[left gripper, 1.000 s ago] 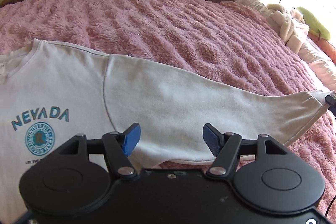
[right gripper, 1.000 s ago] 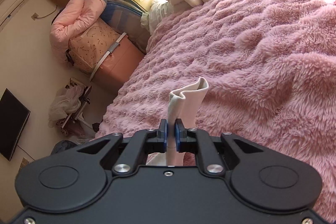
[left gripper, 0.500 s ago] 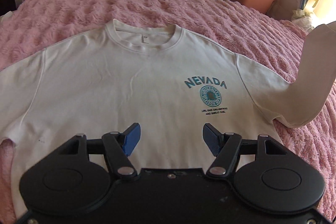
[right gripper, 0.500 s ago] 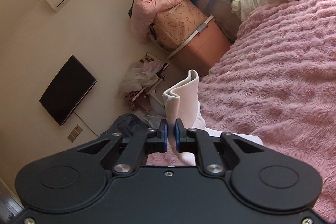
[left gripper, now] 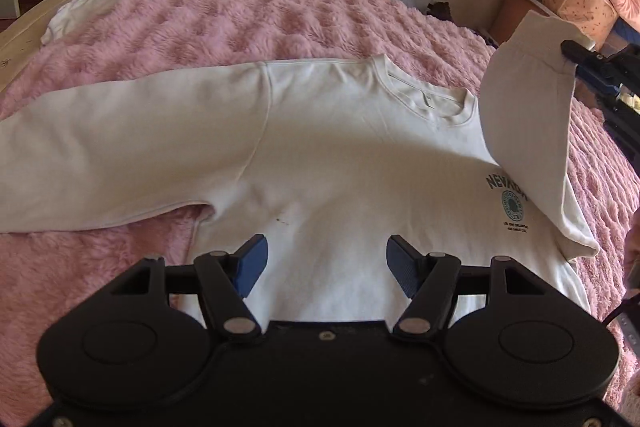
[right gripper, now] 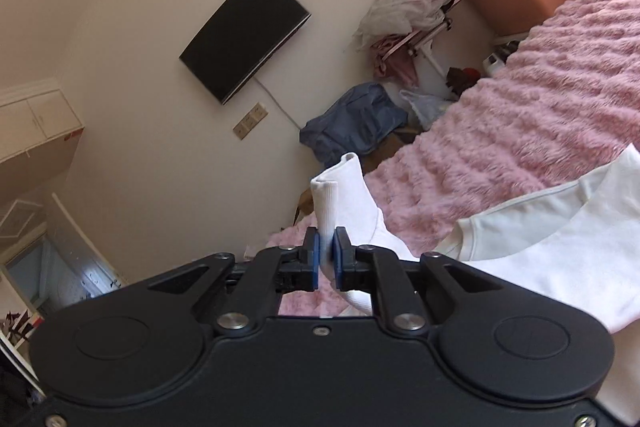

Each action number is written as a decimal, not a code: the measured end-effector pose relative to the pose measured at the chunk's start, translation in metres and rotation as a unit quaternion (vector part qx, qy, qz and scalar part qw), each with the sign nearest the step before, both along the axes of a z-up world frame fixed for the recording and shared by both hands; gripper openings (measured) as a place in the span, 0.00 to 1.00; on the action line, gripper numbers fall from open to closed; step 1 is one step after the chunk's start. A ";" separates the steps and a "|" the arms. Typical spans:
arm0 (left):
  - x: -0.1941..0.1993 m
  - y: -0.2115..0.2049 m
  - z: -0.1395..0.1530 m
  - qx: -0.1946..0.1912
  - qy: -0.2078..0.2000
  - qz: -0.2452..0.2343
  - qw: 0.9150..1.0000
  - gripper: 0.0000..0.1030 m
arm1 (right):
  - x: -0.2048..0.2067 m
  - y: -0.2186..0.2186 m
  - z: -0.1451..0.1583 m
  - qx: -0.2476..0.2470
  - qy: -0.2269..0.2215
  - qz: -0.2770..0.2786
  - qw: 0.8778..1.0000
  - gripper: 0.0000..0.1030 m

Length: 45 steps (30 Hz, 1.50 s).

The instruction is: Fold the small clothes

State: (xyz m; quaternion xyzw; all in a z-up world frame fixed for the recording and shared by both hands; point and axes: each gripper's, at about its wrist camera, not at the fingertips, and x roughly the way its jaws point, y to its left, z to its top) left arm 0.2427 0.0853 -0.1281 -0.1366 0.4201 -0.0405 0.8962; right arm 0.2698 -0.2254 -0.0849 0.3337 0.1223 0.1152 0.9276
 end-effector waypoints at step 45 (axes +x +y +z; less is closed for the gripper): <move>0.127 -0.005 -0.054 -0.142 -0.039 -0.038 0.988 0.00 | -0.051 -0.093 -0.114 -0.234 0.187 -0.061 0.952 0.39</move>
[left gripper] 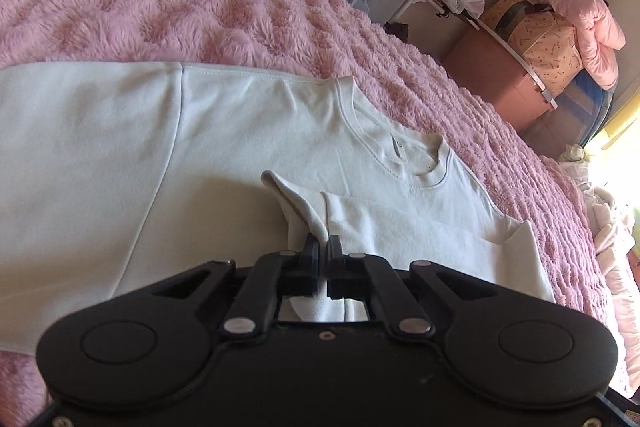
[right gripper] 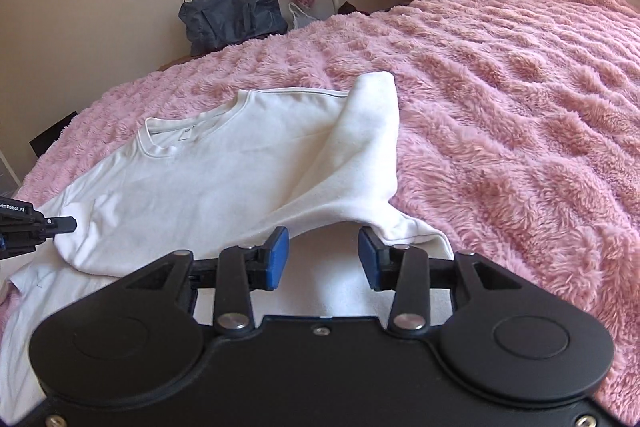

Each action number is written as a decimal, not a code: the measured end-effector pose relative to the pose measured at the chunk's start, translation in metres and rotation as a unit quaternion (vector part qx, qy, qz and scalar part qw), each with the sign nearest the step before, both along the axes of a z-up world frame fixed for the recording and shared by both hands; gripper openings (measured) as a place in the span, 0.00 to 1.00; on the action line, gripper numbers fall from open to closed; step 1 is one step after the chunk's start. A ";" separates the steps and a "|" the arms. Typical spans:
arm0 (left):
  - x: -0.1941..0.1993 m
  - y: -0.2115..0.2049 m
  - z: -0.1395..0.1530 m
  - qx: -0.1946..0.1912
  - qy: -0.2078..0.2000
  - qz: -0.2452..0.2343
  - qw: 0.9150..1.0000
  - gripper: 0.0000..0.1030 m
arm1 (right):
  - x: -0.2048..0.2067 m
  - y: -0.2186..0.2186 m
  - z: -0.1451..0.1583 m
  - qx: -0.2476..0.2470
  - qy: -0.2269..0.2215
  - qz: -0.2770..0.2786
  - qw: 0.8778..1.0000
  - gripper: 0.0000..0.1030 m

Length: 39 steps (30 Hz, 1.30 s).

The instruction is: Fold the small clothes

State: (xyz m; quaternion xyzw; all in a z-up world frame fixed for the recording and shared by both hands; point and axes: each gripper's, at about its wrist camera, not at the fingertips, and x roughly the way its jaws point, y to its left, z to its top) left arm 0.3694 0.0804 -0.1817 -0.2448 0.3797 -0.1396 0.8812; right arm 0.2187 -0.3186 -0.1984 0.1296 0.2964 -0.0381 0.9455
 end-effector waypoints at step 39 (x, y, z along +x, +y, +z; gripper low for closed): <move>-0.009 0.070 -0.014 -0.022 -0.072 0.059 0.995 0.41 | 0.017 0.016 0.036 -0.076 -0.074 -0.011 0.994 0.50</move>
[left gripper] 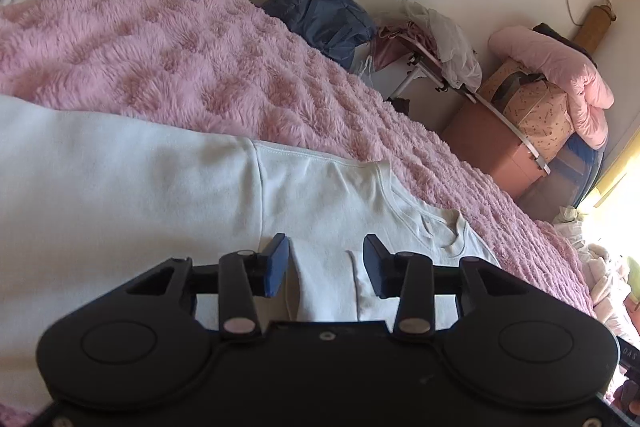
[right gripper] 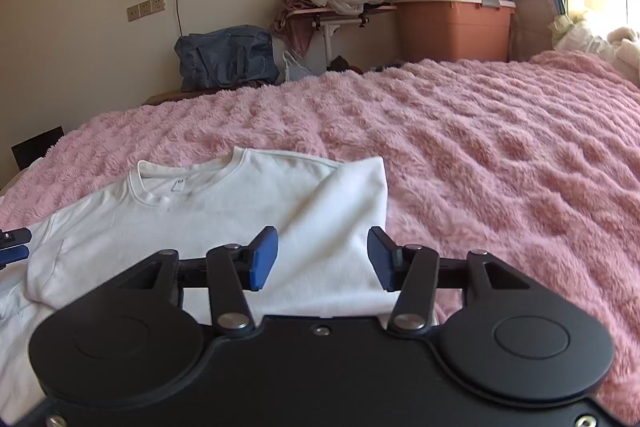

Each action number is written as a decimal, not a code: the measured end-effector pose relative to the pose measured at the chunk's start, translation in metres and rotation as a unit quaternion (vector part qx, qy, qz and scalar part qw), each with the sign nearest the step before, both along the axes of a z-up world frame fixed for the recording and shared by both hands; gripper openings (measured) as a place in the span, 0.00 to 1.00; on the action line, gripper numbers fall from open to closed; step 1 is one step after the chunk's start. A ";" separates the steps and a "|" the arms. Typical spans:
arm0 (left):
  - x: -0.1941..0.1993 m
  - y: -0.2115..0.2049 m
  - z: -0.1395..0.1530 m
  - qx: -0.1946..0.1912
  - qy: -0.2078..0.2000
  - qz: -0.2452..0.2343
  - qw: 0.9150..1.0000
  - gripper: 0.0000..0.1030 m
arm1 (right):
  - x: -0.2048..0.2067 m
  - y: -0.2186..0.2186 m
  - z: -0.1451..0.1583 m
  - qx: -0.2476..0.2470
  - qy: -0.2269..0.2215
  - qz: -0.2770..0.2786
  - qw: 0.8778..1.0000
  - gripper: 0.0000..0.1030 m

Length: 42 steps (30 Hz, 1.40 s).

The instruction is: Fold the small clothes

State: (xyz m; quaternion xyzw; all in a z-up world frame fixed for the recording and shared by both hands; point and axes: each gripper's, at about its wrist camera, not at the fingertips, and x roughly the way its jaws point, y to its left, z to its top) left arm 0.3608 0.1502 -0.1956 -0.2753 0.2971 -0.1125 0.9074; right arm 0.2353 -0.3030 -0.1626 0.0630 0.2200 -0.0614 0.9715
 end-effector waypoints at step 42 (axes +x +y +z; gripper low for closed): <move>-0.036 0.072 0.055 0.015 0.009 0.062 0.998 0.48 | 0.086 0.039 -0.033 -0.082 0.075 0.068 0.991 0.42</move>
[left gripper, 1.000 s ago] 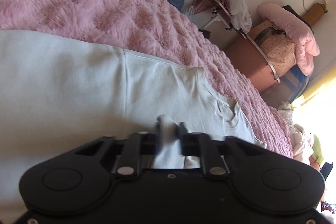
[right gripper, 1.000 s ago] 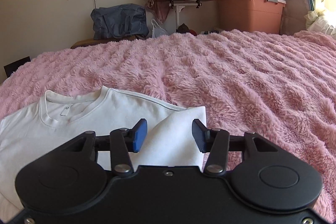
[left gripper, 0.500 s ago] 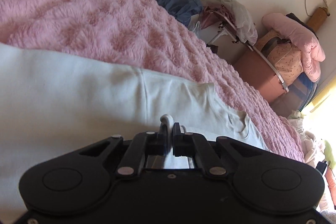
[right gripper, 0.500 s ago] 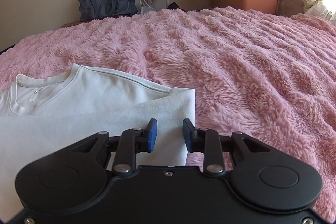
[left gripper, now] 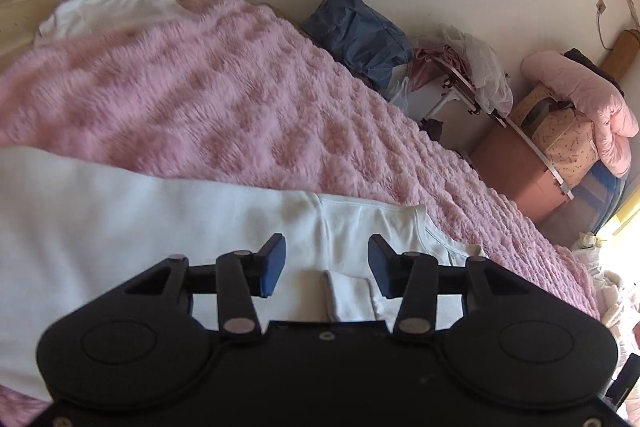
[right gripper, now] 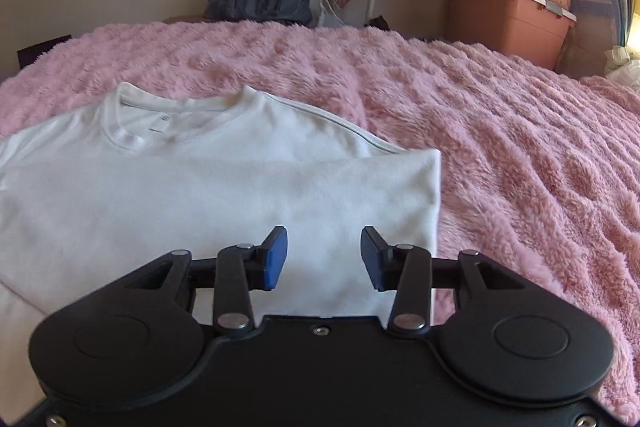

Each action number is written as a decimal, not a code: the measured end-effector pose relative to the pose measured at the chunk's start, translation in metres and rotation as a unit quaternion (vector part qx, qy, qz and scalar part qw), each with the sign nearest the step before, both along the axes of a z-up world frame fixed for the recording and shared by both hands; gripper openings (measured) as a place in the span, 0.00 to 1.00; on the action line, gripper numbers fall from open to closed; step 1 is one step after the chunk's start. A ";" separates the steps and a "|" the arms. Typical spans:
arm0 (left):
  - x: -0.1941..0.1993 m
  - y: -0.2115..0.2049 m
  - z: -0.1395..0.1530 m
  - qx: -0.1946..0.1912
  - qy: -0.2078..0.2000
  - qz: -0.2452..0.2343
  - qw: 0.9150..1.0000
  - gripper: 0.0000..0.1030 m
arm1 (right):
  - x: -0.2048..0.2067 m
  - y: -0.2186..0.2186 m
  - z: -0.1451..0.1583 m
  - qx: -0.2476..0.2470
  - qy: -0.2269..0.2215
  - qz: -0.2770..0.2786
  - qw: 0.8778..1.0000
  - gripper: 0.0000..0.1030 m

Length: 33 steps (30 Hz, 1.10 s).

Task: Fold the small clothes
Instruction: 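Move the left gripper to the other sleeve cuff and grasp it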

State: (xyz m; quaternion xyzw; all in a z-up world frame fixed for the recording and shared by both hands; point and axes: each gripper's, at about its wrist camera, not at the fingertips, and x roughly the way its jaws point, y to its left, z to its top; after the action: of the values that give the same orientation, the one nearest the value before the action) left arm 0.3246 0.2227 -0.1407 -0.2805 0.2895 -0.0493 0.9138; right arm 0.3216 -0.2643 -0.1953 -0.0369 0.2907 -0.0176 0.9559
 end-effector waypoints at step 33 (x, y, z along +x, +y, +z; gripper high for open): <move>-0.215 0.264 -0.075 -0.118 0.059 0.357 0.925 0.47 | -0.066 0.353 -0.019 -0.128 0.055 0.292 0.946 0.41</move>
State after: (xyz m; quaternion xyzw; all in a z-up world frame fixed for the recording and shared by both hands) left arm 0.1093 0.4862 -0.2161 -0.4738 0.2158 0.2626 0.8124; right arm 0.2553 0.0890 -0.2144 -0.2431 0.3146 0.2272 0.8890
